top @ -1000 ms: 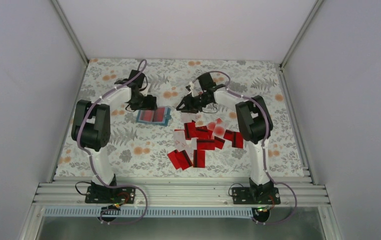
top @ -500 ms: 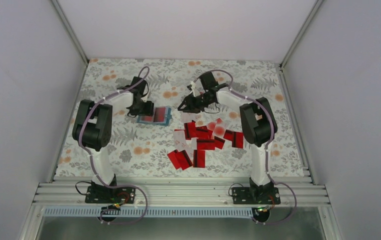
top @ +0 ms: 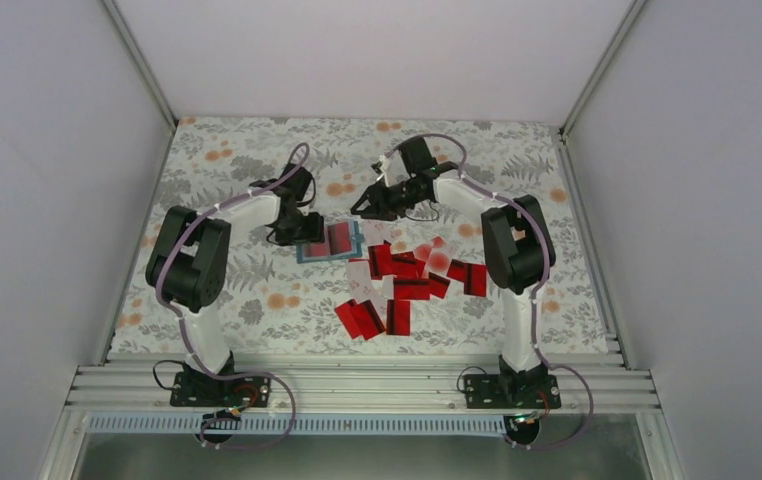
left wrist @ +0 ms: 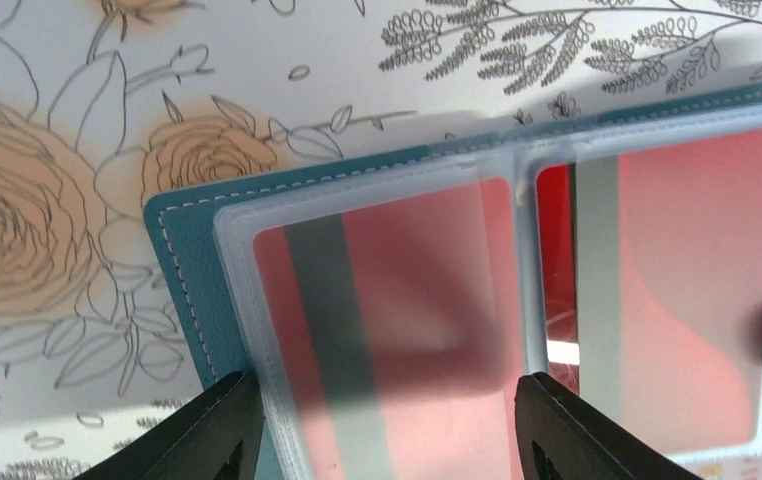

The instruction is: Put the credit cards into the card holder

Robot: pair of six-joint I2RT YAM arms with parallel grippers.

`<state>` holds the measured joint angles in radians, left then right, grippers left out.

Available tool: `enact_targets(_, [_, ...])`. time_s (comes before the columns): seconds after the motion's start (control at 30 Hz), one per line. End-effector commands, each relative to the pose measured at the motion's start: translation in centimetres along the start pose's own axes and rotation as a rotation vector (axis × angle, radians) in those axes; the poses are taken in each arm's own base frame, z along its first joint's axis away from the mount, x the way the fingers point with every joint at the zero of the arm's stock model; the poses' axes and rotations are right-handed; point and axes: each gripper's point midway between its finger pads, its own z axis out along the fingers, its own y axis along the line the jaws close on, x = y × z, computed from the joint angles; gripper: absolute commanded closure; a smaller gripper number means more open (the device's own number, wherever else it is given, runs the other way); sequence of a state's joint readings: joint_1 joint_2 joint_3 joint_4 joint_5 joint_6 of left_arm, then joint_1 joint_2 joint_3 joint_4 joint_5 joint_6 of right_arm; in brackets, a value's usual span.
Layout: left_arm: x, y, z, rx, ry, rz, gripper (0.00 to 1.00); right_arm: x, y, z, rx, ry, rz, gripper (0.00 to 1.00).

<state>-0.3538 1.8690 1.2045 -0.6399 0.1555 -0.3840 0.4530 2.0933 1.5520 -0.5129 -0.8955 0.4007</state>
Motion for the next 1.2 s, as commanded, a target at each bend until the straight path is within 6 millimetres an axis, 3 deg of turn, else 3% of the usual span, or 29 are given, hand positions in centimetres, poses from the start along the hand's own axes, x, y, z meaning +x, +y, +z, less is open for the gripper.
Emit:
enact_targets(0.0, [0.5,-0.9,-2.0,0.037,0.013,-0.051,0.36,-1.0,1.4,0.8,-0.052,0.008,-0.003,0.58])
enact_targets(0.13, [-0.5,-1.3,-3.5,0.052,-0.022,-0.016,0.36,-1.2,0.8,1.8,-0.057,0.021,0.022,0.56])
enact_targets(0.3, [-1.0,-0.1,-4.4,0.004,-0.054,0.016,0.37,-0.5,-0.2,3.2,-0.071,0.059,0.051,0.55])
enact_targets(0.43, [-0.2,1.2,-3.2,-0.033,-0.035,0.027,0.37,0.1,-0.9,4.2,-0.072,0.087,0.065,0.54])
enact_targets(0.83, [1.3,2.0,-0.6,-0.035,0.002,0.056,0.42,1.2,-2.5,5.4,-0.046,0.122,0.094,0.54])
enact_targets(1.17, [2.0,2.0,0.5,-0.014,0.02,0.059,0.55,1.7,-3.7,6.1,-0.032,0.14,0.12,0.54])
